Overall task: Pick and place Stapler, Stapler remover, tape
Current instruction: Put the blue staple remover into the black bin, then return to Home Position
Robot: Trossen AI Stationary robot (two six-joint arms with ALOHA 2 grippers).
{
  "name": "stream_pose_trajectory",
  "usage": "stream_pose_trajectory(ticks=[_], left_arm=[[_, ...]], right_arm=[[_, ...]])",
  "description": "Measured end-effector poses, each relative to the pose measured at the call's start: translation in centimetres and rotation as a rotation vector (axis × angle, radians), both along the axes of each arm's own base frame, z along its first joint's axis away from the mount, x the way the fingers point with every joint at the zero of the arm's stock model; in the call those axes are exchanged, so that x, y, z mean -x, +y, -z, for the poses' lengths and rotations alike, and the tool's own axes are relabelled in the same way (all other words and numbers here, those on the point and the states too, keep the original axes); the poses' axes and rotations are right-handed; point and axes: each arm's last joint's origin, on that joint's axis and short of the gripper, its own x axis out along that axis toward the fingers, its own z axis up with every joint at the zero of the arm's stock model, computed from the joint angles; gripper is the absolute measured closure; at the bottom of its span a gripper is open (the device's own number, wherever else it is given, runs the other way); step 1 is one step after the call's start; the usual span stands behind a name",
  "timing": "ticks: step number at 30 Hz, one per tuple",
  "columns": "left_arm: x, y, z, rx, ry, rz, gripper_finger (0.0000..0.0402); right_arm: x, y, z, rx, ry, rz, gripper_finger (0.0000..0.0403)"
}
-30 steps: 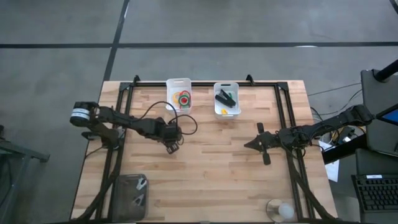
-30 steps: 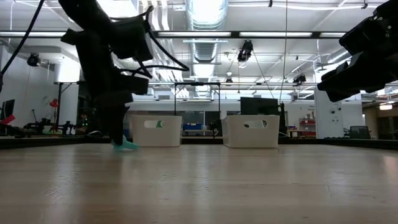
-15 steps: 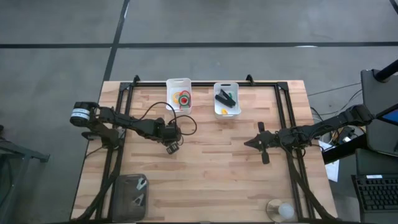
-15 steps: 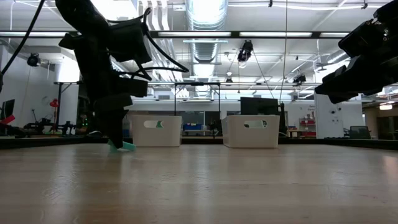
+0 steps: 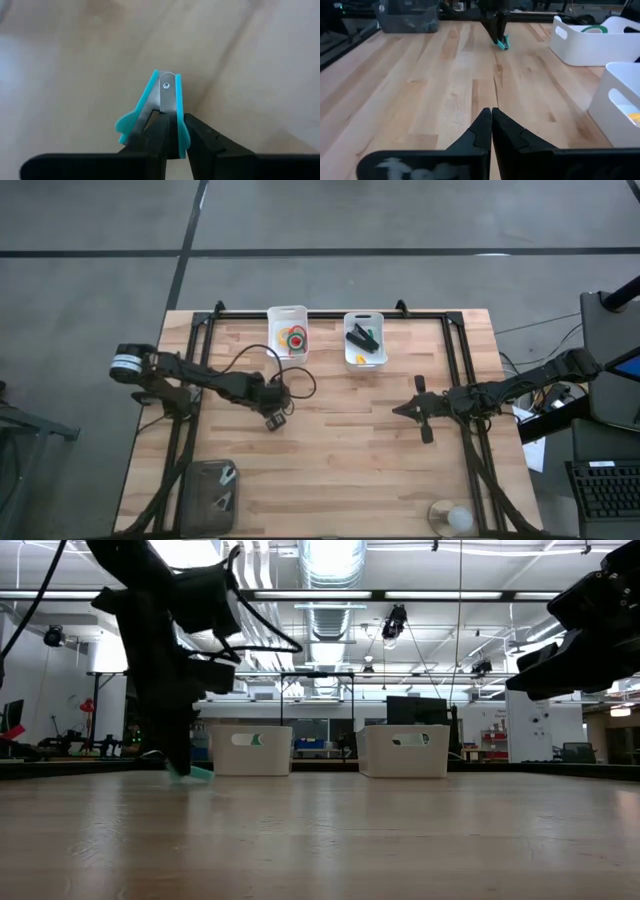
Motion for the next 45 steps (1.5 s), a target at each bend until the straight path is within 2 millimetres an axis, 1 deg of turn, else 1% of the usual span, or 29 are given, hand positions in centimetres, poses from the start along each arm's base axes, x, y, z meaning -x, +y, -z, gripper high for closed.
stream_pose_trajectory(ticks=[2,5,6,9,11,14,16,18,21,24,27,29,31,33,35,39,42,44,45], left_arm=[[0.0,-0.4,-0.5,0.034,-0.017,0.009,0.0346],[0.1,-1.4,-1.6,0.103,-0.050,0.037,0.0368],[0.1,-1.8,-2.1,0.134,-0.062,0.041,0.0370],[0.5,-3.4,-3.5,0.234,-0.093,0.062,0.0370],[0.9,-4.7,-4.5,0.336,-0.119,0.074,0.0369],[1.7,-6.6,-6.2,0.476,-0.148,0.077,0.0351],[2.6,-8.0,-7.2,0.557,-0.158,0.065,0.0342],[3.7,-9.5,-8.2,0.644,-0.153,0.061,0.0343],[5.7,-11.5,-9.7,0.716,-0.166,0.039,0.0358],[7.8,-13.3,-10.6,0.776,-0.161,-0.022,0.0369],[10.2,-15.0,-10.9,0.775,-0.150,-0.085,0.0368],[11.7,-15.9,-10.7,0.769,-0.106,-0.141,0.0357],[13.1,-16.4,-10.2,0.735,-0.059,-0.192,0.0343],[14.1,-16.7,-9.8,0.712,-0.027,-0.253,0.0332],[14.6,-16.8,-9.4,0.683,-0.044,-0.294,0.0323],[14.5,-16.7,-8.9,0.617,-0.164,-0.309,0.0313],[14.5,-16.5,-8.4,0.590,-0.169,-0.314,0.0303],[14.5,-16.3,-8.4,0.572,-0.194,-0.296,0.0295],[14.5,-16.1,-8.5,0.542,-0.238,-0.264,0.0292]], right_arm=[[0.0,0.0,0.0,0.013,0.000,-0.004,0.0394],[0.0,0.0,0.0,0.014,0.001,-0.005,0.0394],[0.0,0.0,0.0,0.014,0.001,-0.005,0.0394],[0.0,0.0,0.0,0.015,0.001,-0.005,0.0394],[0.0,0.0,0.0,0.014,0.001,-0.005,0.0394],[0.0,0.0,0.0,0.014,0.001,-0.005,0.0394],[0.0,0.0,0.0,0.014,0.001,-0.005,0.0394],[0.0,0.0,0.0,0.014,0.001,-0.005,0.0394],[0.0,0.0,0.0,0.014,0.001,-0.005,0.0394],[0.0,0.0,0.0,0.014,0.001,-0.006,0.0394],[0.0,0.0,0.0,0.014,0.001,-0.007,0.0394],[0.0,0.0,0.0,0.014,0.001,-0.006,0.0394],[0.0,0.0,0.0,0.014,0.001,-0.007,0.0394],[0.0,0.0,0.0,0.014,0.001,-0.006,0.0394],[0.0,0.0,0.0,0.014,0.001,-0.006,0.0394],[0.0,0.0,0.0,0.014,0.001,-0.006,0.0394],[0.0,0.0,0.0,0.014,0.001,-0.007,0.0394],[0.0,0.0,0.0,0.014,0.001,-0.007,0.0394],[0.0,0.0,0.0,0.014,0.001,-0.007,0.0394]])
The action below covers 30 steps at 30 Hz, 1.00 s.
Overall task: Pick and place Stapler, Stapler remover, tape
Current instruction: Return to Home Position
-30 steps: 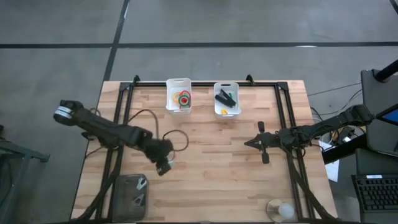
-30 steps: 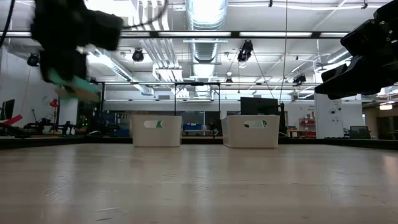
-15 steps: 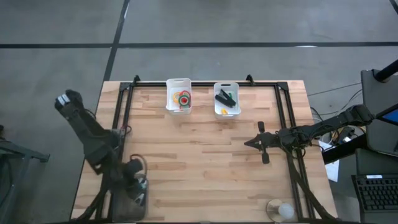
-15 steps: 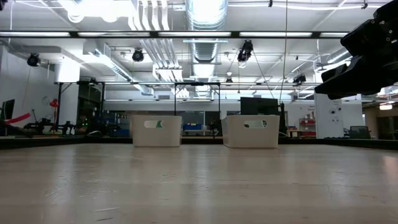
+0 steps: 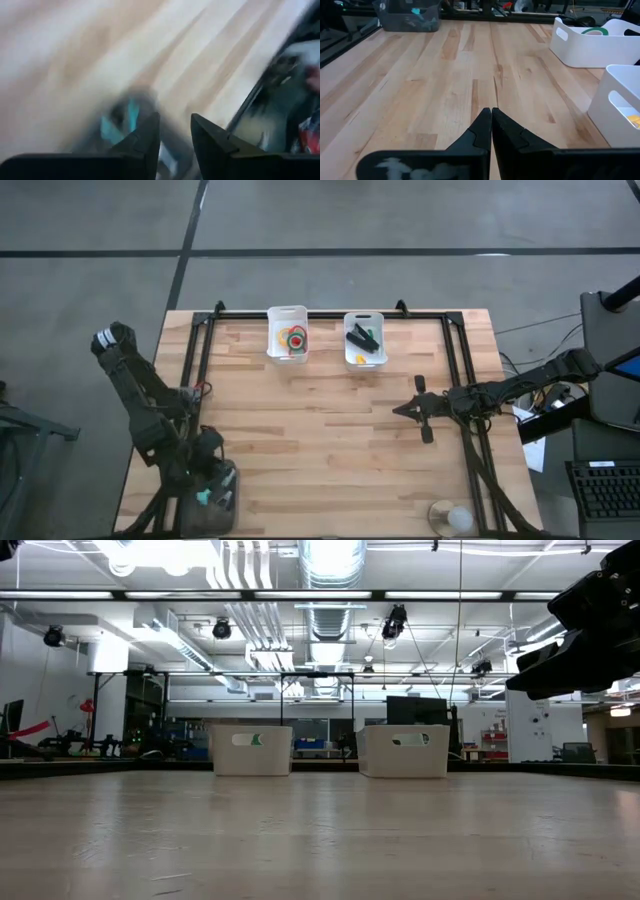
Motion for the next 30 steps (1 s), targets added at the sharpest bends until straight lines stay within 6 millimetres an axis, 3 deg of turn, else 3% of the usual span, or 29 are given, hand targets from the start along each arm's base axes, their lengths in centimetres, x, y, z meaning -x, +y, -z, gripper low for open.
stream_pose_trajectory(ticks=[5,10,14,20,25,30], left_arm=[[-0.9,1.0,-0.8,-0.373,-0.381,-0.050,0.0287],[-2.5,2.4,0.1,-0.664,-0.431,0.007,0.0325],[-5.4,3.8,1.5,-0.755,-0.482,0.069,0.0388],[-9.0,8.5,3.8,-0.805,-0.743,0.162,0.0397],[-8.1,12.6,5.3,-0.899,-0.823,0.209,0.0396],[-5.2,13.7,7.0,-0.923,-0.814,0.151,0.0398]], right_arm=[[0.0,0.0,0.0,0.000,0.000,0.000,0.0394],[0.0,0.0,0.0,0.000,0.000,0.000,0.0394],[0.0,0.0,0.0,0.000,0.000,0.000,0.0394],[0.0,0.0,0.0,0.000,0.000,0.000,0.0394],[0.0,0.0,0.0,0.000,0.000,0.001,0.0394],[0.0,0.0,0.0,0.000,0.000,0.001,0.0394]])
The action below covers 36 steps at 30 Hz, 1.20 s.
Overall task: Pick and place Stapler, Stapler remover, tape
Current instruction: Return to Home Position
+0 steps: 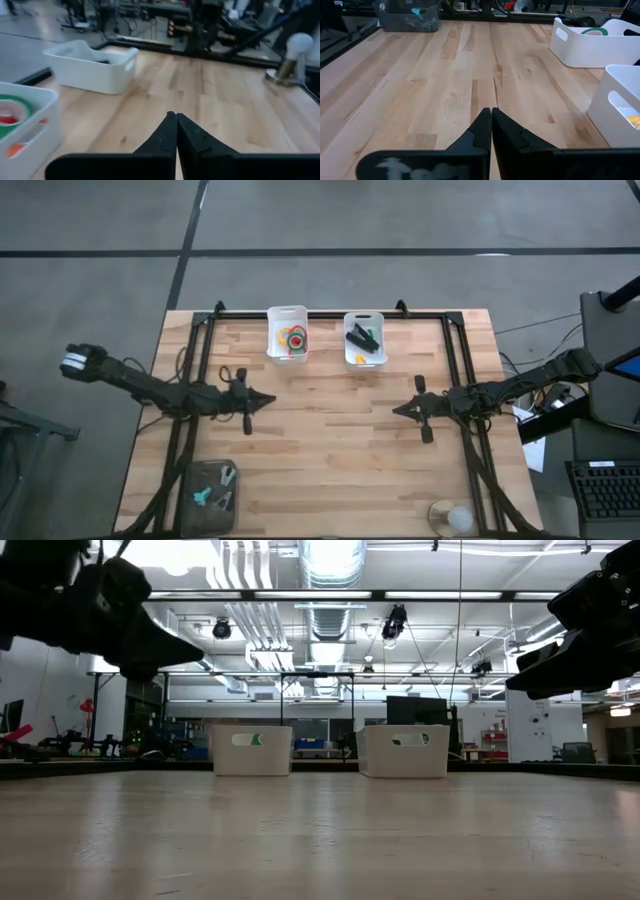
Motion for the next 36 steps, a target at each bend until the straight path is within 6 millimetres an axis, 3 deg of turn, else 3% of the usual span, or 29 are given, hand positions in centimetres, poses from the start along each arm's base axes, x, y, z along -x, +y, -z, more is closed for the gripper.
stream_pose_trajectory(ticks=[12,19,30,36], left_arm=[[3.0,0.3,-0.3,-0.016,-0.170,0.100,0.0390],[3.6,0.5,-0.2,-0.143,-0.139,0.103,0.0395],[4.7,1.4,-0.3,-0.200,-0.144,-0.165,0.0389],[4.6,1.4,-0.1,-0.207,-0.124,-0.160,0.0392]], right_arm=[[0.0,0.0,0.0,0.000,0.000,0.000,0.0394],[0.0,0.0,0.0,0.000,0.000,0.000,0.0394],[0.0,0.0,0.0,0.000,0.000,0.000,0.0394],[0.0,0.0,0.0,0.000,0.000,-0.001,0.0394]])
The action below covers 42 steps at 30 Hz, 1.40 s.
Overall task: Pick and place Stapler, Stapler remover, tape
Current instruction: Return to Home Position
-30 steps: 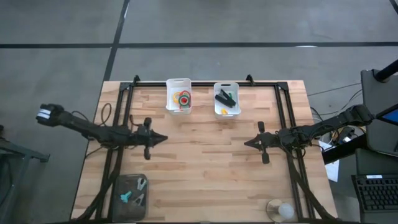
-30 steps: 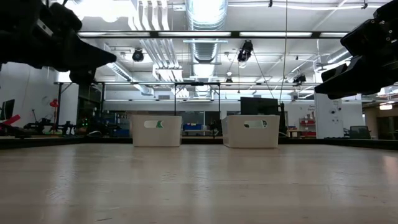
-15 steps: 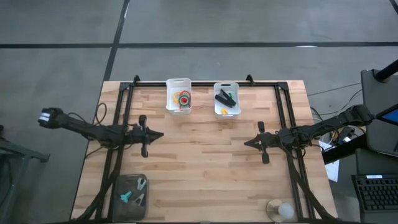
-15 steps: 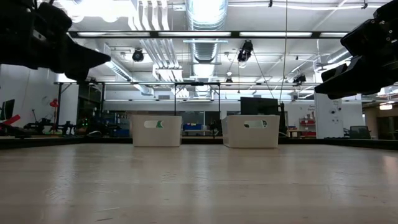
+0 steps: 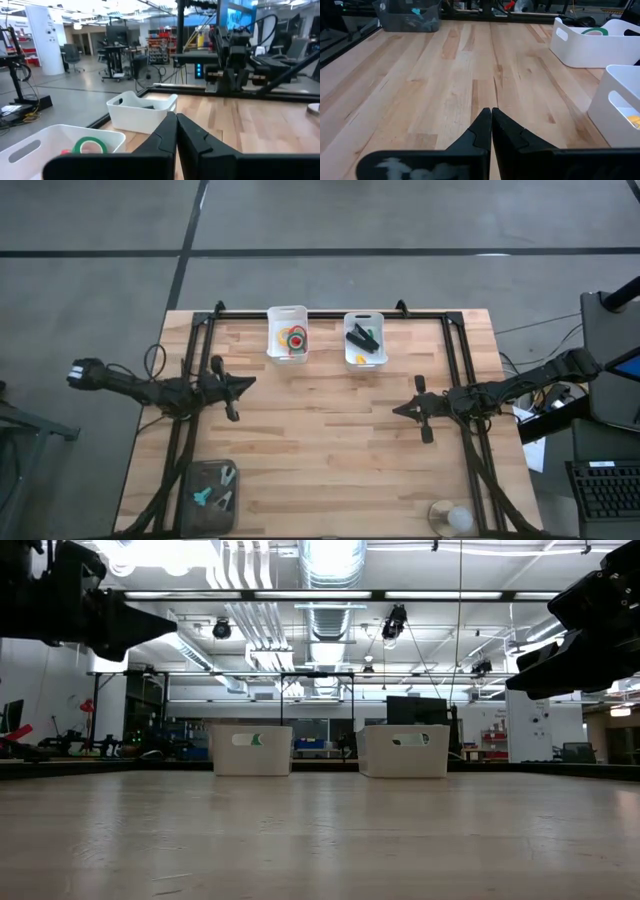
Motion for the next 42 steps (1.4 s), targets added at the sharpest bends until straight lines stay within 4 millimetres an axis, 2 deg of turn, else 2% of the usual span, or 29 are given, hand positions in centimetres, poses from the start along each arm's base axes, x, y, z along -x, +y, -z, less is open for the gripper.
stream_pose_trajectory(ticks=[29,35,42], left_arm=[[0.0,0.0,-0.1,0.001,-0.004,0.001,0.0387],[0.0,0.0,-0.1,0.001,-0.005,0.001,0.0392],[0.0,0.0,-0.1,0.001,-0.005,0.001,0.0386]], right_arm=[[0.1,0.1,0.2,0.001,0.022,-0.026,0.0394],[0.9,-0.2,-0.8,-0.013,-0.059,-0.020,0.0394],[1.9,-0.4,-1.2,0.168,-0.107,-0.064,0.0394]])
